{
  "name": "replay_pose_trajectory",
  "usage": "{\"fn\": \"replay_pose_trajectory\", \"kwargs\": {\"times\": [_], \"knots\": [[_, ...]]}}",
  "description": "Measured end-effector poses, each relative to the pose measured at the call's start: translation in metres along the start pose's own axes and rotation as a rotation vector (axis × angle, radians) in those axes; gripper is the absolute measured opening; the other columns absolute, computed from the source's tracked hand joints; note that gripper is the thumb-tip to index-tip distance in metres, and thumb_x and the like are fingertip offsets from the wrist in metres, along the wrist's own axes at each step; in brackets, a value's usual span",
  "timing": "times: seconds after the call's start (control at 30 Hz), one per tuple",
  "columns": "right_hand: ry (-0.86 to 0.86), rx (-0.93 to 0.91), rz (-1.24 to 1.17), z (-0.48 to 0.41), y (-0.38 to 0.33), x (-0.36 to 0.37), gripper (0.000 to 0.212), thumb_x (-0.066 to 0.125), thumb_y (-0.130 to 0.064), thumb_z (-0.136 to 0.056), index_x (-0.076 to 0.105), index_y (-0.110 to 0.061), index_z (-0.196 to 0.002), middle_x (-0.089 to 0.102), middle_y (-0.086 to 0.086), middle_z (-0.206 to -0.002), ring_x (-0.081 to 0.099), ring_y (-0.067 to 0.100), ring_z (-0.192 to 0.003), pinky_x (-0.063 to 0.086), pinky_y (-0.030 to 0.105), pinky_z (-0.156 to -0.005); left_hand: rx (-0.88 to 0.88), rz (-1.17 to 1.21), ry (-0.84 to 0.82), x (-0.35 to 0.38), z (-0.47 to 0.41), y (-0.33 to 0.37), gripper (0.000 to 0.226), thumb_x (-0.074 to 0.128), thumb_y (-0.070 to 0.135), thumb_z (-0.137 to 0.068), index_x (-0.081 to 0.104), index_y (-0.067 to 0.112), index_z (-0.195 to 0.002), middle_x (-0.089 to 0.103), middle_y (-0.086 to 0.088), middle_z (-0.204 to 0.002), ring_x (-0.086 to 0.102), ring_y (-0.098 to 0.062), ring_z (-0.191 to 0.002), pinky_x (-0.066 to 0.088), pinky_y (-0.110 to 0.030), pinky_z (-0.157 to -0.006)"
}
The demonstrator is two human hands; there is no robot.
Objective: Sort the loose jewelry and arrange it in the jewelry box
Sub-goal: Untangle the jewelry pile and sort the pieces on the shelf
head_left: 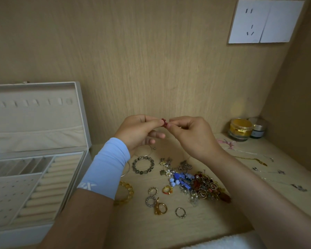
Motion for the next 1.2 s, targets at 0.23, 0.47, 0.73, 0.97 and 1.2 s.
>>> {"fn": "replay_pose_trajectory", "kwargs": {"times": [0.23,0.47,0.73,0.97,1.2], "knots": [[0.135,-0.137,0.234,0.000,-0.007,-0.003,0.014,0.067,-0.033,-0.093,0.078,-0.024,-0.091,0.066,-0.011,-0.103,0.056,-0.005,-0.077,0.038,0.004,-0.070,0.078,0.079,0.030,0.006,0.000,0.001,0.013,0.071,0.015,-0.088,0.067,0.005,-0.096,0.076,-0.007,-0.093,0.067,-0.014,-0.064,0.044,-0.020,-0.044],[0.017,-0.066,0.079,-0.001,-0.010,-0.010,0.008,0.073,-0.028,-0.090,0.080,-0.024,-0.088,0.073,-0.013,-0.076,0.062,-0.004,-0.063,0.046,0.014,-0.063,0.117,0.037,-0.051,-0.002,0.001,0.004,0.018,0.065,0.015,-0.093,0.069,0.014,-0.110,0.075,0.000,-0.089,0.062,-0.010,-0.063,0.045,-0.018,-0.045],[-0.183,0.214,-0.354,-0.001,-0.008,-0.006,0.015,0.065,-0.012,-0.094,0.074,0.000,-0.094,0.075,0.006,-0.080,0.071,0.021,-0.069,0.058,0.035,-0.084,0.123,-0.113,-0.019,-0.007,-0.001,0.005,0.010,0.068,0.021,-0.091,0.072,0.012,-0.088,0.065,0.006,-0.072,0.055,-0.006,-0.054,0.043,-0.017,-0.044],[-0.149,0.220,-0.362,0.000,-0.011,-0.004,0.016,0.055,-0.008,-0.099,0.068,0.002,-0.094,0.057,0.005,-0.064,0.057,0.015,-0.057,0.059,0.051,-0.079,0.079,-0.136,-0.058,-0.003,0.000,0.004,0.019,0.070,0.026,-0.089,0.072,0.008,-0.094,0.063,0.002,-0.077,0.060,-0.010,-0.060,0.049,-0.021,-0.047],[-0.129,0.046,-0.175,-0.002,-0.011,-0.011,0.008,0.070,-0.015,-0.093,0.076,-0.010,-0.093,0.056,0.000,-0.061,0.044,0.001,-0.046,0.039,0.016,-0.047,-0.046,0.004,-0.158,0.005,0.004,0.001,0.025,0.069,0.029,-0.087,0.069,0.008,-0.100,0.075,-0.003,-0.090,0.071,-0.014,-0.067,0.053,-0.019,-0.049]]}}
Point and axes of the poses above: each hand's wrist, its own z-axis away from the middle knuckle, its own x-axis out of the palm, y = z × x, the point moved 3 cm from there along -z, towards the middle knuckle
